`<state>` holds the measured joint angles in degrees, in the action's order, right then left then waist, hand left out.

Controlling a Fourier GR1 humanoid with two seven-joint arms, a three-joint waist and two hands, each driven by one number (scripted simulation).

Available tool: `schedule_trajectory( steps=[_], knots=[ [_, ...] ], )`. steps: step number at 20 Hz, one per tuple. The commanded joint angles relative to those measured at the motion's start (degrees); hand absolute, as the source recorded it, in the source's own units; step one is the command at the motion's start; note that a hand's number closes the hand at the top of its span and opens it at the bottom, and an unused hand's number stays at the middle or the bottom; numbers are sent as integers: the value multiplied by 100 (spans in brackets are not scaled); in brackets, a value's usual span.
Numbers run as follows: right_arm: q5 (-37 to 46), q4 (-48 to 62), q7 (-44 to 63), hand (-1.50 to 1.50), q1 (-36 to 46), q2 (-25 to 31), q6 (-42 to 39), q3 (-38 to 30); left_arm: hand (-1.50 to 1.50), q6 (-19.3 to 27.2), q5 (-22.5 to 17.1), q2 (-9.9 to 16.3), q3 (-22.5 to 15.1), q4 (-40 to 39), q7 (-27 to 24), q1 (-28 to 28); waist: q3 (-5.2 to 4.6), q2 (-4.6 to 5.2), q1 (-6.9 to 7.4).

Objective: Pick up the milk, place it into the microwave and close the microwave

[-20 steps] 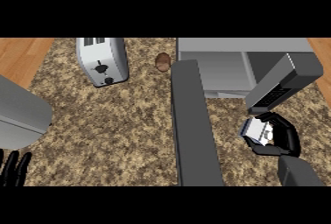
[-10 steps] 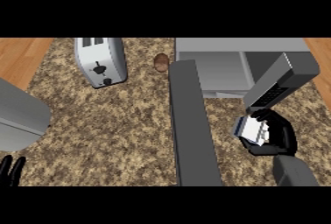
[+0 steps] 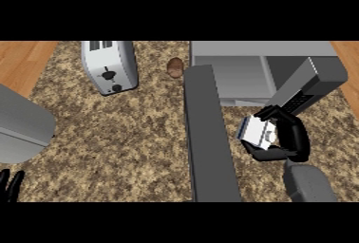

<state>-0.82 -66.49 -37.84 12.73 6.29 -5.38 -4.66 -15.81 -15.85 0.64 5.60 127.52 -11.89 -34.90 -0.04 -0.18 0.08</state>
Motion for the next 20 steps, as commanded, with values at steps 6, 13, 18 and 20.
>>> schedule_trajectory(
  steps=[6,13,18,20],
  knots=[
    [519,917,1173,150,1723,-286,958,55,-150,-4,78,-58,-2,-85,4,48,4,28,104],
    [445,3124,217,150,3014,112,739,-525,-150,-177,-573,381,757,-293,468,647,10,71,170],
    [494,4282,-47,150,3871,317,844,-793,-150,-364,-455,246,571,-349,299,550,12,108,281],
    [598,4519,-109,150,4132,501,976,-827,-150,-312,-304,201,609,-695,90,811,12,142,322]
  ],
)
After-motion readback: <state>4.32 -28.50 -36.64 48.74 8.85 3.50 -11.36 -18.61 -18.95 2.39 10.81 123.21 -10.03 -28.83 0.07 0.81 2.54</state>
